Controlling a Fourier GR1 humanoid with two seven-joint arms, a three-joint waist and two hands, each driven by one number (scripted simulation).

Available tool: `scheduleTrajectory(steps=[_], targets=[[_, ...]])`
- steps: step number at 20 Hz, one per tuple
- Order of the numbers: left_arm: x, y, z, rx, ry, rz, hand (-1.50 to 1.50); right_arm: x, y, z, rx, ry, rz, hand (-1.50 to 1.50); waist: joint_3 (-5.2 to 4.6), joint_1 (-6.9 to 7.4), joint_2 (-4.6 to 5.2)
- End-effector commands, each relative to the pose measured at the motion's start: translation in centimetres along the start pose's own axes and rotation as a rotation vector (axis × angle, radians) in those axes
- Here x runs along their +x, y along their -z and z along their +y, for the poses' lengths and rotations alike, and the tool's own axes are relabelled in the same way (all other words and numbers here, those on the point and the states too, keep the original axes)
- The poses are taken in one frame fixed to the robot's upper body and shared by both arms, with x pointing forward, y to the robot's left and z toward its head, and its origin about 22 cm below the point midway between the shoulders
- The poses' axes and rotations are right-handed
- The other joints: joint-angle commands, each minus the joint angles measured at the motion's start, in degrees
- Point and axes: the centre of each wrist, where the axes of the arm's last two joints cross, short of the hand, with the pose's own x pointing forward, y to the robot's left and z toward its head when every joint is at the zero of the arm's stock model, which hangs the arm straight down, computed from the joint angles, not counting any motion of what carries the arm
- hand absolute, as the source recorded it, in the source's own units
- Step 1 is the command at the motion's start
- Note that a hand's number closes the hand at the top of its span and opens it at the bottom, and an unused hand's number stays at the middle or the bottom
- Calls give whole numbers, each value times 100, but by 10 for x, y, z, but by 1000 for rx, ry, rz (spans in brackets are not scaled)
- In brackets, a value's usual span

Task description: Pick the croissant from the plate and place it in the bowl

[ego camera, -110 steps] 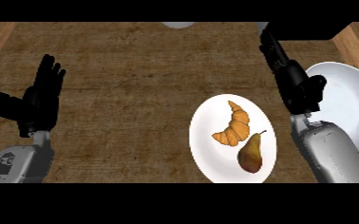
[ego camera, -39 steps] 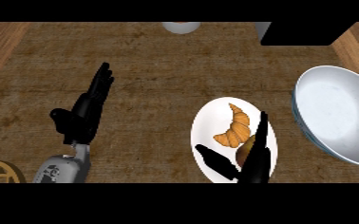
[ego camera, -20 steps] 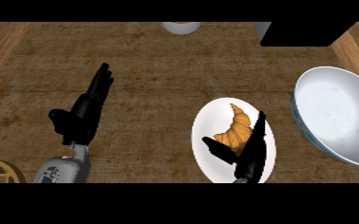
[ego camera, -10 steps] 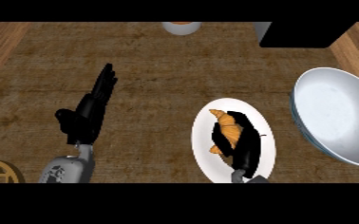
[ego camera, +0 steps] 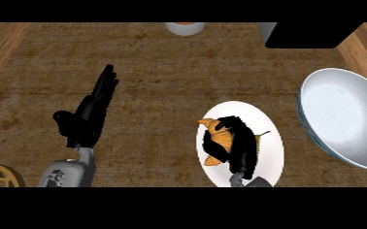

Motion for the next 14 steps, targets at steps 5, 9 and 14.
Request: scheduleTrajectory(steps=[5,9,14], targets=[[-2,-2,16,10,16,-4,0,20,-53,-49,381,4,-367,150,42,-60,13],[-2,-4,-2,26,11,-4,0,29,-70,-99,288,99,-531,150,45,-119,11],[-15,-1,14,39,26,0,0,62,-93,-129,106,51,-673,150,29,-134,21]])
